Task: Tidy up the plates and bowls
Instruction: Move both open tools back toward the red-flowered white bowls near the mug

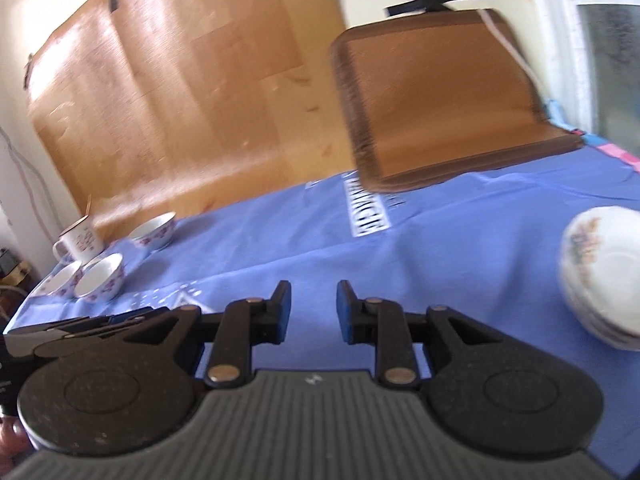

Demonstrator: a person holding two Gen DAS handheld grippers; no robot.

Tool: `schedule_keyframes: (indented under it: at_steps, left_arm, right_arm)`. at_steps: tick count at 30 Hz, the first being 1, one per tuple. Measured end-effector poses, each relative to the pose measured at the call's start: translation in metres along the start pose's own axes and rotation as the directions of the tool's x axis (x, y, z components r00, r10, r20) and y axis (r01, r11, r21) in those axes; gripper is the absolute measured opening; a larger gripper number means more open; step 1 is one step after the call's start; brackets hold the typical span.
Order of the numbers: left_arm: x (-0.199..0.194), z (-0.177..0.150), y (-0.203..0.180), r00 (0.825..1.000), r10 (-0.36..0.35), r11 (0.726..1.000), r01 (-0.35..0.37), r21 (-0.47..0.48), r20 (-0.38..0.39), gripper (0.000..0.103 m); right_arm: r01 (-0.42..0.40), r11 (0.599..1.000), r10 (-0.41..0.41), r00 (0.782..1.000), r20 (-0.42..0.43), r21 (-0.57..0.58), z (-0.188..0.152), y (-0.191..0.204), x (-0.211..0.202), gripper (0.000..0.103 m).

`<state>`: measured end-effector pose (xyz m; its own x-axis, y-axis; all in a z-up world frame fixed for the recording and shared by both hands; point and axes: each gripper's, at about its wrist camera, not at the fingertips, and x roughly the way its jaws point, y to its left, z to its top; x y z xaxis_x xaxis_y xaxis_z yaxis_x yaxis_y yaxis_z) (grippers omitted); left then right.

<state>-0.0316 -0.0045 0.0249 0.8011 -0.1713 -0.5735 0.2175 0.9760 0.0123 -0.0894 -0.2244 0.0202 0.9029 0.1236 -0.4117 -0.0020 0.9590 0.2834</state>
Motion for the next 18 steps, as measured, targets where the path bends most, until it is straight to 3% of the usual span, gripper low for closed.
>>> schedule_keyframes:
  at_steps: [18]
  left_arm:
    - [0.001,-0.012,0.084,0.993,0.117,0.988,-0.117,-0.105,-0.001,0.019]
  right_arm:
    - [-0.165,0.984,0.156,0.98,-0.124,-0.064,-0.004,0.073,0.054,0.028]
